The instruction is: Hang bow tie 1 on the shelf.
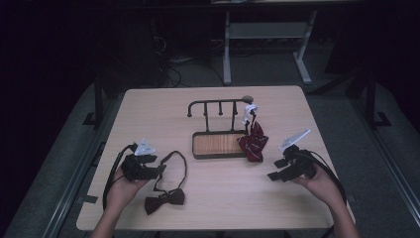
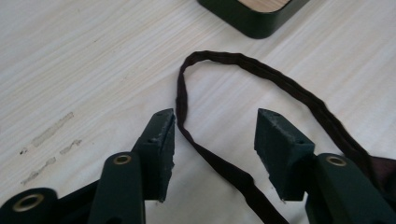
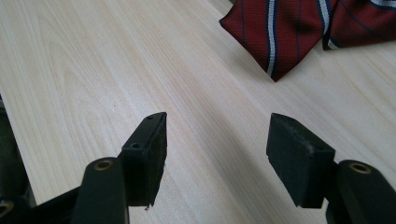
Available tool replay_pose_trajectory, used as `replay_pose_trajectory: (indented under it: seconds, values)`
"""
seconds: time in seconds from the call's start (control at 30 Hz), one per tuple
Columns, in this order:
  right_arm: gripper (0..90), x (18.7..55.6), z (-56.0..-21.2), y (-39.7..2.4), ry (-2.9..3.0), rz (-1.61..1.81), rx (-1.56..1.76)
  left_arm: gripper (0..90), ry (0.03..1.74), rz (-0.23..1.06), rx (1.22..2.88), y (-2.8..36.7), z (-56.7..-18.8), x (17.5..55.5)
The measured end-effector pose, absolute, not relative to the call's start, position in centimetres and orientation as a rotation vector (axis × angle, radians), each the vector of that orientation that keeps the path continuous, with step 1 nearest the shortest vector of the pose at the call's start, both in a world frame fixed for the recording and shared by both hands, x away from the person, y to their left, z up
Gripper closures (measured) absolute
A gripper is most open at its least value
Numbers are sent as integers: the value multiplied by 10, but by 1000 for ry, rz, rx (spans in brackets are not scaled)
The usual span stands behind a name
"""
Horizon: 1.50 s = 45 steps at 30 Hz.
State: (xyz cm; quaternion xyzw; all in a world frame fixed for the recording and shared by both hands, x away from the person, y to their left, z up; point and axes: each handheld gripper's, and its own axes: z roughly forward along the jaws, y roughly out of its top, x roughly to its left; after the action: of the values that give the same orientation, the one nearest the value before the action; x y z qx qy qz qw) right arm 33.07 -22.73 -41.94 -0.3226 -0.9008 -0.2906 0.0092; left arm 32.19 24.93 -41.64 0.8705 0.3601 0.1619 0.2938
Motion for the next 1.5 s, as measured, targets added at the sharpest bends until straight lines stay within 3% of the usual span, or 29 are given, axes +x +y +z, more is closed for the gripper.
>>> replay_pose_trajectory:
  seconds: [0.5, 0.8, 1.5]
  values:
    - [373, 330, -418, -226, -2824, -916, -1001, 521, 1036, 284, 2375, 244, -432, 365]
    - [365, 329, -416, -227, -2842, -946, -1006, 662, 1037, 289, 2423, 243, -439, 365]
    - [355, 328, -417, -221, -2868, -951, -1001, 829, 1030, 274, 2471, 245, -445, 366]
